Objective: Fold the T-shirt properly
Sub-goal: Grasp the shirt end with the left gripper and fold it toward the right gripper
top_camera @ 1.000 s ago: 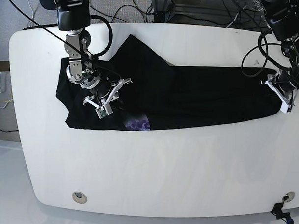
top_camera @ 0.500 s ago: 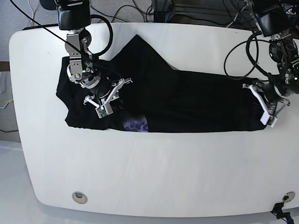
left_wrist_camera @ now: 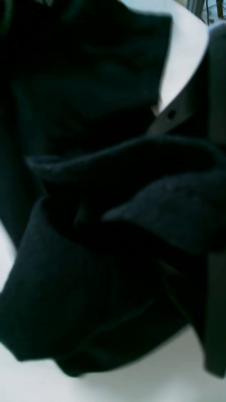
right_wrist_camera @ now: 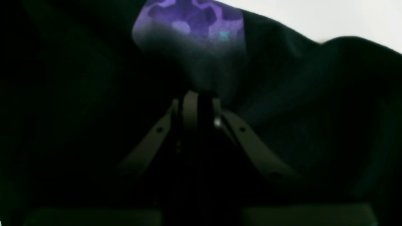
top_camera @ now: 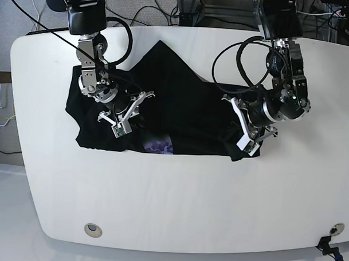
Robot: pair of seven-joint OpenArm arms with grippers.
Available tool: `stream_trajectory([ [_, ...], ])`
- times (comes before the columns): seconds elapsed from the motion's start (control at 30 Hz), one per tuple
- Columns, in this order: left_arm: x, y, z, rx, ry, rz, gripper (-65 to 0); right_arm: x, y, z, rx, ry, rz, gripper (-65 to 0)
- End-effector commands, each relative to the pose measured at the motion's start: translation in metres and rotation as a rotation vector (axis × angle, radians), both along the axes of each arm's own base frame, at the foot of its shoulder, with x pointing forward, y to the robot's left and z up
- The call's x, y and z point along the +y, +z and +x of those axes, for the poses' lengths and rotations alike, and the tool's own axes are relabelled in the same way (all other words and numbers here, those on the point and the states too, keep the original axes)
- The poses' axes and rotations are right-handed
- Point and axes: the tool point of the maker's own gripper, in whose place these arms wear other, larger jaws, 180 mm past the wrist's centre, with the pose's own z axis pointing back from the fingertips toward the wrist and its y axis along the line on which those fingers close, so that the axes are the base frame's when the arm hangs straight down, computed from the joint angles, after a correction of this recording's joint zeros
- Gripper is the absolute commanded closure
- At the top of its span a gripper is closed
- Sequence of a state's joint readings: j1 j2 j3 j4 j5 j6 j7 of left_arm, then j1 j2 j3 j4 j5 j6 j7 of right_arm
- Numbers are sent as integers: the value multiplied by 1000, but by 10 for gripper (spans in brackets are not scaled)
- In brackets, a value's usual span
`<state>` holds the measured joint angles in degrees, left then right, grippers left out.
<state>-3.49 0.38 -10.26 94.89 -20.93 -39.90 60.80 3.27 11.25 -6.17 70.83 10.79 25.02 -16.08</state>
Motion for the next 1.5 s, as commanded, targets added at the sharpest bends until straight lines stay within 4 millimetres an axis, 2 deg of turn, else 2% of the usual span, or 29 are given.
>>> stream_trajectory([
  [0.0, -16, 12, 5, -38, -22, -41, 0, -6, -35, -30, 159, 39, -121, 0],
  [0.2, -27, 13, 4, -38, -36, -59, 0, -4, -36, -30, 161, 40, -117, 0],
  [0.43, -30, 14, 3, -39, -42, -66, 0, -4, -36, -30, 161, 40, -117, 0],
  [0.63, -58, 26, 6, -55, -47, -141, 0, -4, -36, -30, 161, 40, -117, 0],
  [0.8, -56, 29, 9, -65, -47, -135, 0, -4, -36, -30, 161, 40, -117, 0],
  [0.9, -36, 23, 10, -63, -44, -80, 0, -4, -36, -30, 161, 40, -117, 0],
  [0.97, -33, 22, 9, -60, -44, -72, 0, -4, -36, -30, 161, 40, -117, 0],
  [1.07, -33, 21, 8, -57, -42, -71, -303, -4, -35, -30, 160, 40, -118, 0],
  [1.1, -34, 21, 8, -57, -43, -74, -386, -4, -35, -30, 160, 40, -118, 0],
  [1.13, -36, 22, 8, -57, -45, -80, -454, -3, -35, -30, 160, 40, -116, 0],
  [1.17, -45, 24, 9, -59, -49, -102, -490, -2, -35, -30, 160, 40, -113, 0],
  [1.23, -71, 30, 7, -61, -88, -146, -502, 3, -35, -30, 159, 41, -102, 0],
  [1.3, -108, 42, -1, -77, -179, -202, -502, 4, -34, -29, 158, 42, -104, 0],
  [1.37, -134, 51, -11, -84, -255, -250, -502, 4, -34, -28, 156, 43, -104, 0],
  [1.4, -140, 55, -14, -87, -278, -272, -502, 4, -34, -28, 156, 43, -104, 0],
  [1.47, -126, 59, -8, -109, -259, -262, -502, 5, -33, -28, 155, 42, -101, 0],
])
